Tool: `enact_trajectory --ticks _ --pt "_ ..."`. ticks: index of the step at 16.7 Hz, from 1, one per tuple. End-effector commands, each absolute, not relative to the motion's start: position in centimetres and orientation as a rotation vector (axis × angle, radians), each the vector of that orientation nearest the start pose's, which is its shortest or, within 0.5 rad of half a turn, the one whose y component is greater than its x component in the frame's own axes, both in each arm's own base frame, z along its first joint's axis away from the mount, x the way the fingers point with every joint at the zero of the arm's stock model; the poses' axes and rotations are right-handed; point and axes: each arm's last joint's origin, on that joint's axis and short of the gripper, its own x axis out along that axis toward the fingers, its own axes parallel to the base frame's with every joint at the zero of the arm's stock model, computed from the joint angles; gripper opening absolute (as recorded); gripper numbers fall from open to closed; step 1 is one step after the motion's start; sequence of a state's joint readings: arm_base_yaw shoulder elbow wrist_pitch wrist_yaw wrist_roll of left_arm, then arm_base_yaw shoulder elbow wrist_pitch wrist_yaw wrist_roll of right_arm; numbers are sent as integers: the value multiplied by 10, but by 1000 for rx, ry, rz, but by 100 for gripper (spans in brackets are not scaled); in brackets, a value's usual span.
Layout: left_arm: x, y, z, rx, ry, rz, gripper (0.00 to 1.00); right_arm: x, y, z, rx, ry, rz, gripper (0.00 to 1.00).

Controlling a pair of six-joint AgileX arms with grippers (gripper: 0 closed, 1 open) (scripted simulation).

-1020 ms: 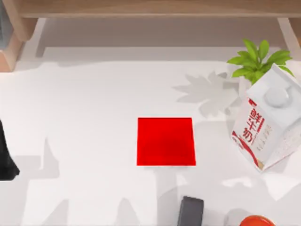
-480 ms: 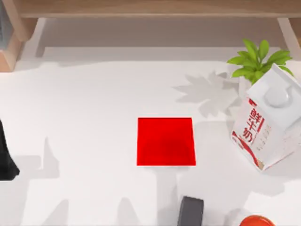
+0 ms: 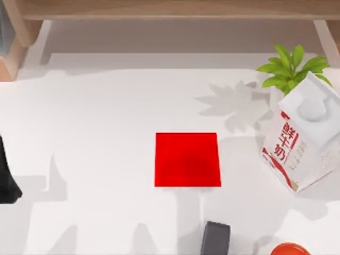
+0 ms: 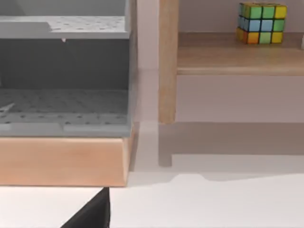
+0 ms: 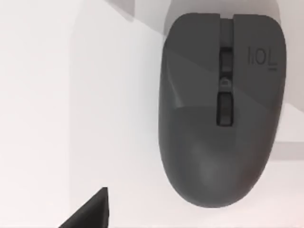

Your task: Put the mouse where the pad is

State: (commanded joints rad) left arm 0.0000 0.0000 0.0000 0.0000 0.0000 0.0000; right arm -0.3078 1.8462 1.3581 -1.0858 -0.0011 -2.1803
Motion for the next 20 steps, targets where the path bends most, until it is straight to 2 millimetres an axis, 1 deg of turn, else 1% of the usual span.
enact_trajectory --ticks 3,9,12,14,19,20 --pt "106 -1 160 0 0 0 100 327 -100 177 -1424 1051 1433 100" --pt "106 -1 160 0 0 0 100 327 -94 123 -1423 1048 1441 100" --pt "106 -1 160 0 0 0 100 326 -97 102 -1421 1050 1441 100" --pt "106 -1 160 0 0 0 100 326 -101 95 -1423 1051 1436 100" --pt "106 -1 160 0 0 0 100 326 -102 93 -1424 1051 1434 100" --pt "106 -1 160 0 0 0 100 326 -102 93 -1424 1051 1434 92"
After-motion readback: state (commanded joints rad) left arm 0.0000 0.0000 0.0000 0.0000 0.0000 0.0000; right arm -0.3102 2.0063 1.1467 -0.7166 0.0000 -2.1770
